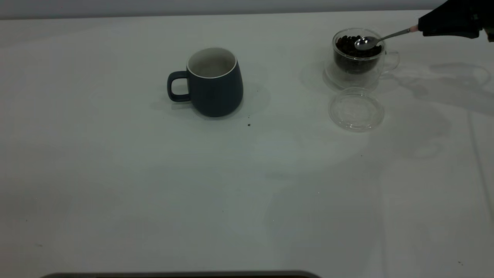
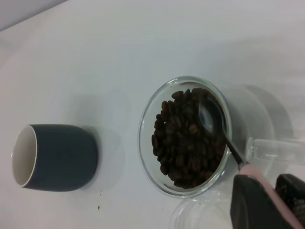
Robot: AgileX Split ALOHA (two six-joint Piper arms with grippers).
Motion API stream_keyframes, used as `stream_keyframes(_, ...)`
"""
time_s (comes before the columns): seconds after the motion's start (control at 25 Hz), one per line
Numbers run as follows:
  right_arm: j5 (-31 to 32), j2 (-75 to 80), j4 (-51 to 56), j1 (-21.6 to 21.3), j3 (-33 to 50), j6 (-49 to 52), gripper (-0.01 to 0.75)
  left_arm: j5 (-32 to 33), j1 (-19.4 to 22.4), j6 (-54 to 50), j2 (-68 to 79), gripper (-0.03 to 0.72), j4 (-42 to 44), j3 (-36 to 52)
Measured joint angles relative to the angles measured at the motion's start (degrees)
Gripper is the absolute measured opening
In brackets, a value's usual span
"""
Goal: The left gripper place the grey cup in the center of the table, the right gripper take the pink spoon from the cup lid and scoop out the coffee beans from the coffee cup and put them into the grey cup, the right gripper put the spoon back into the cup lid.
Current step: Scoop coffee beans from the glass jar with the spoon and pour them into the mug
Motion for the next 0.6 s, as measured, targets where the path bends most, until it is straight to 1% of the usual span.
stream_keyframes(0.36, 3.4, 2.7, 0.3, 0.9, 0.0, 1.4, 0.098, 0.0, 0.0, 0.0, 0.0, 0.565, 0.0, 0.0)
stream_keyframes(0.6, 4.0, 3.1, 0.9, 0.2, -0.1, 7.2, 0.098, 0.0, 0.0, 0.0, 0.0, 0.565, 0.0, 0.0)
